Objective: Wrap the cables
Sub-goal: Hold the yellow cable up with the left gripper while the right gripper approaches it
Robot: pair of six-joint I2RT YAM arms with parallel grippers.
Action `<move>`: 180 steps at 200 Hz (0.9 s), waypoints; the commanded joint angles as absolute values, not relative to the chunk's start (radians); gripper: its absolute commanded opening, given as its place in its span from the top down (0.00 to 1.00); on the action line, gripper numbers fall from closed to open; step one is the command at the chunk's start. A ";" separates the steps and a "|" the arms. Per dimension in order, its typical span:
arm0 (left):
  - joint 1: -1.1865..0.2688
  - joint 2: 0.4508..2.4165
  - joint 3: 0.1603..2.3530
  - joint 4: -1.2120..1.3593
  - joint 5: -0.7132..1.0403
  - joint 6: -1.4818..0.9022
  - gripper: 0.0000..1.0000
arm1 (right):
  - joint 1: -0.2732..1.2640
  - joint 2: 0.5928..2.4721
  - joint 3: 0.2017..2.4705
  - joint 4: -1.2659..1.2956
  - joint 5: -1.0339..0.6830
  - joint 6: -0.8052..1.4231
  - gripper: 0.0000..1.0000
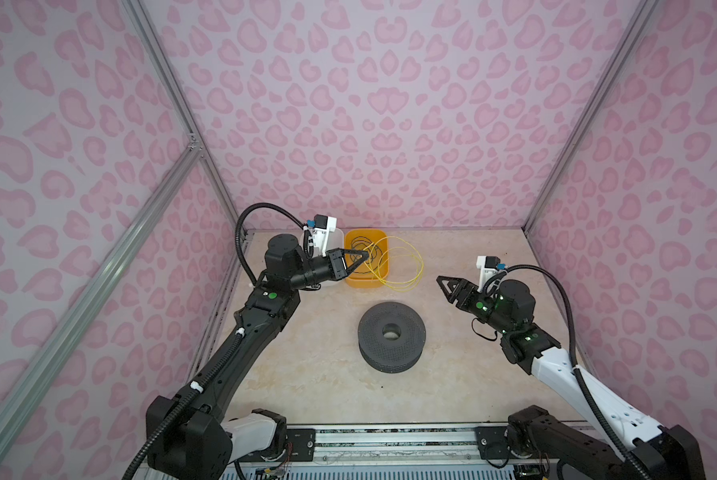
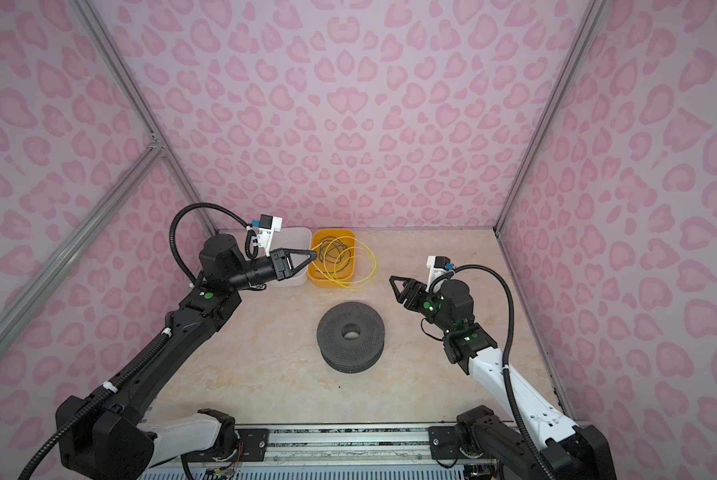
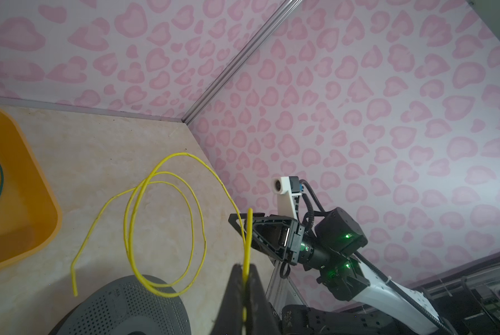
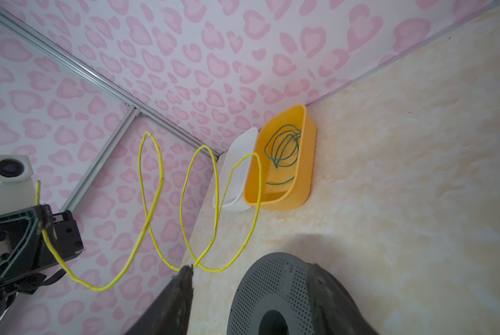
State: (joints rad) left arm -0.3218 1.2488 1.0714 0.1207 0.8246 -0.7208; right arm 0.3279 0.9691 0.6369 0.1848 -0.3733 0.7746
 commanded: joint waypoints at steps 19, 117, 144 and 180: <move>-0.356 1.269 1.113 -0.020 0.861 -0.549 0.96 | 0.314 0.919 0.718 -0.068 -0.358 0.570 0.38; -0.439 1.308 1.303 -0.342 0.777 -0.340 0.96 | 0.409 1.128 0.941 -0.219 -0.377 0.298 0.30; -0.449 1.308 1.321 -0.370 0.772 -0.322 0.96 | 0.411 1.150 0.949 -0.196 -0.409 0.303 0.30; -0.464 1.319 1.338 -0.407 0.764 -0.299 0.96 | 0.411 1.179 0.960 -0.168 -0.437 0.318 0.36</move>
State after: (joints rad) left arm -0.4580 1.3106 1.3212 -0.3733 0.7704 -0.3382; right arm 0.4107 1.1618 0.9527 -0.2249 -0.3981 0.3168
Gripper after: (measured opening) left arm 0.059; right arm 0.658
